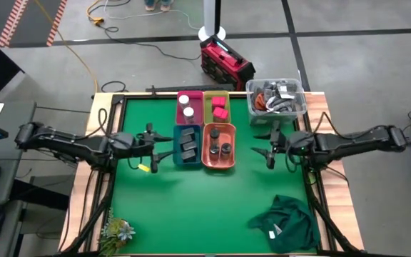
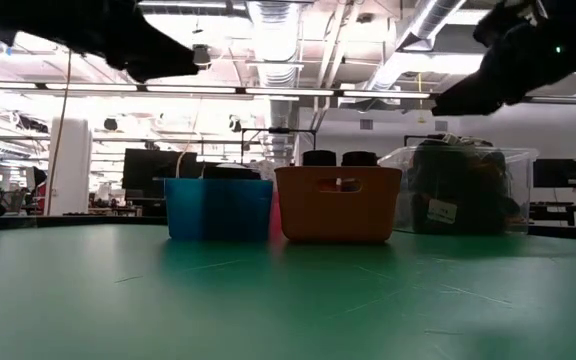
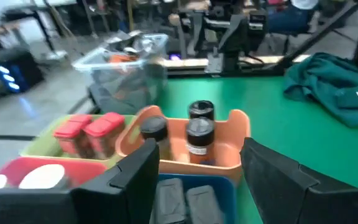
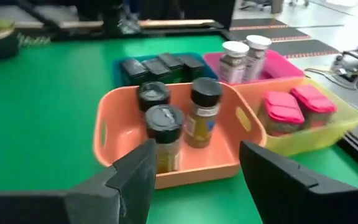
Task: Sort spices by type
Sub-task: Return to Home Position
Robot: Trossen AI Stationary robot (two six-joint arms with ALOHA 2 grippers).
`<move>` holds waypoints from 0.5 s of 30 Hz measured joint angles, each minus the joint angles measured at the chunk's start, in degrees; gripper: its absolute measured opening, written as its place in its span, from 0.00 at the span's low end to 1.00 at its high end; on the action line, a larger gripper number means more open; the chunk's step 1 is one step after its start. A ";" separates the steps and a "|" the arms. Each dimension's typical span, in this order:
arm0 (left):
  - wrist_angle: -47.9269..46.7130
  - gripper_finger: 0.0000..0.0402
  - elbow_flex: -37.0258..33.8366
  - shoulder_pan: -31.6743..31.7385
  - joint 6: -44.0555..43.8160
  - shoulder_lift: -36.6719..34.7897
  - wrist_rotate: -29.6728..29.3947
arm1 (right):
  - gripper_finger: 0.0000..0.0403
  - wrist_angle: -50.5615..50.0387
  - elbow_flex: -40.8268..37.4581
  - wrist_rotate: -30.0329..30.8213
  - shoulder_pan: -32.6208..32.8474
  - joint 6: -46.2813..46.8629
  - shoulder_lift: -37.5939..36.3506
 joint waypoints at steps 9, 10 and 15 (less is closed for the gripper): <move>-2.01 0.53 -5.38 -5.51 1.99 -9.10 -9.46 | 0.65 -1.04 -6.54 -6.43 -5.28 6.06 -15.63; -3.36 0.53 -5.72 -5.92 1.53 -9.94 -9.76 | 0.65 -1.66 -6.87 -6.55 -5.17 6.43 -17.34; -8.89 0.53 -6.17 -7.83 -1.24 -13.70 -10.73 | 0.65 -8.34 -6.98 -6.72 -5.13 8.83 -26.57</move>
